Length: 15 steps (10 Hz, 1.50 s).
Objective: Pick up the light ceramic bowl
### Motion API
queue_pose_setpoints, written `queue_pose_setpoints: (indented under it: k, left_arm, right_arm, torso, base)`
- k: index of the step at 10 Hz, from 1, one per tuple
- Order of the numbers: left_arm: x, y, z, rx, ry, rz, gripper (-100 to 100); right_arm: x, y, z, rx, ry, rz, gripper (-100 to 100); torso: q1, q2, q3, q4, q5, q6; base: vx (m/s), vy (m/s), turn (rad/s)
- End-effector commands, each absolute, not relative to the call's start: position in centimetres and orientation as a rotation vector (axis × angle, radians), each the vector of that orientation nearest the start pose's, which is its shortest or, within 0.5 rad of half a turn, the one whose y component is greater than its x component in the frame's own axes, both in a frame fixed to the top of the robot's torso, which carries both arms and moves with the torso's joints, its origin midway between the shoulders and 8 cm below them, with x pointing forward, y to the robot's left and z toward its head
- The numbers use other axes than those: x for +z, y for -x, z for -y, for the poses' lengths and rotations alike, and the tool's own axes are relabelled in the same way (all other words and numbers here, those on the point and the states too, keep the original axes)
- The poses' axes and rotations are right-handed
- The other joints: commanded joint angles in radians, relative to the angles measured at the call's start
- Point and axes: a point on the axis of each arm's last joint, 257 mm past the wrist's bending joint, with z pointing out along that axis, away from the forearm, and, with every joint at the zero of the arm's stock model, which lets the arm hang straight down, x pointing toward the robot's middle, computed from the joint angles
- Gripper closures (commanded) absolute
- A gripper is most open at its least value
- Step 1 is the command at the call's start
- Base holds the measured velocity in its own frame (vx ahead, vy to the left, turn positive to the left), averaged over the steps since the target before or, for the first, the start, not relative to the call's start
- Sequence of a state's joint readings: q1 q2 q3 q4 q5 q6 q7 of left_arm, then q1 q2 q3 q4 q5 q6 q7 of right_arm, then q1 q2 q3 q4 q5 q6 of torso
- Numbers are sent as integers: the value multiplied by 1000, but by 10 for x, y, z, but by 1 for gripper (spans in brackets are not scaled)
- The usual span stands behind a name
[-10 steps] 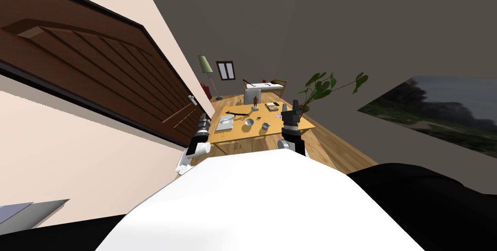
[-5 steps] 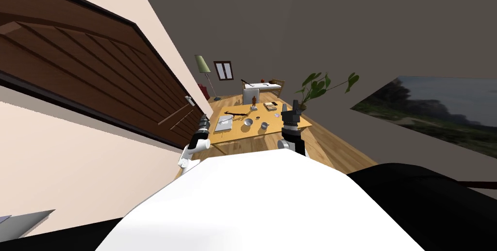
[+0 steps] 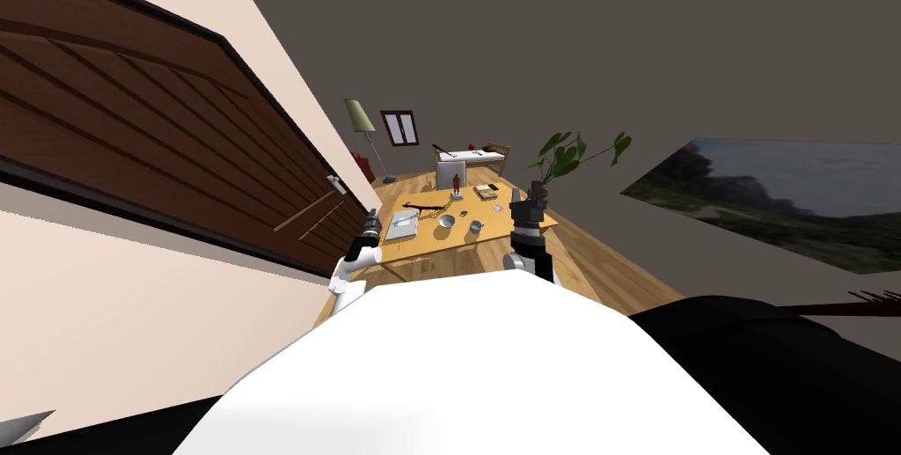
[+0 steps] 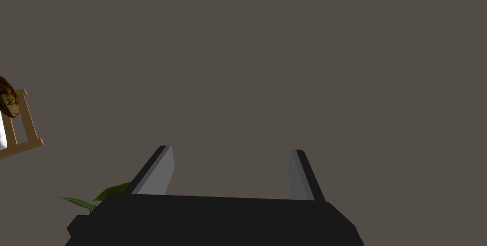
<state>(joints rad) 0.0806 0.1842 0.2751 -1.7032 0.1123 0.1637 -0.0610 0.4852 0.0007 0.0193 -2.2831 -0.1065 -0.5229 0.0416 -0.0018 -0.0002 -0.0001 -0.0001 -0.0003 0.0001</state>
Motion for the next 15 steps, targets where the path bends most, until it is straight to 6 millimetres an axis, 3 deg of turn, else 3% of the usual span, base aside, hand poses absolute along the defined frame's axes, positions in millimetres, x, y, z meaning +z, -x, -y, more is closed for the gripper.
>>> queue_pose_setpoints:
  k: [1, 8, 15]
  left_arm:
    - [-222, -504, -434, -846, 1314, -1133, -100]
    - [-292, -522, -449, -731, 1532, -1240, -100]
    - [-360, -516, -448, -604, 1721, -1366, -100]
  right_arm:
    - [34, -339, 284, 1363, -682, -528, 0]
    - [34, -339, 284, 1363, -682, -527, 0]
    - [34, -339, 284, 1363, -682, -527, 0]
  torso:
    - [0, 0, 0, 0, 0, 0]
    - [-2, 0, 0, 0, -1, 0]
    - [-6, -1, -1, 0, -1, 0]
  base:
    - [-3, -23, -51]
    - [-4, -56, -103]
    - [16, -90, -110]
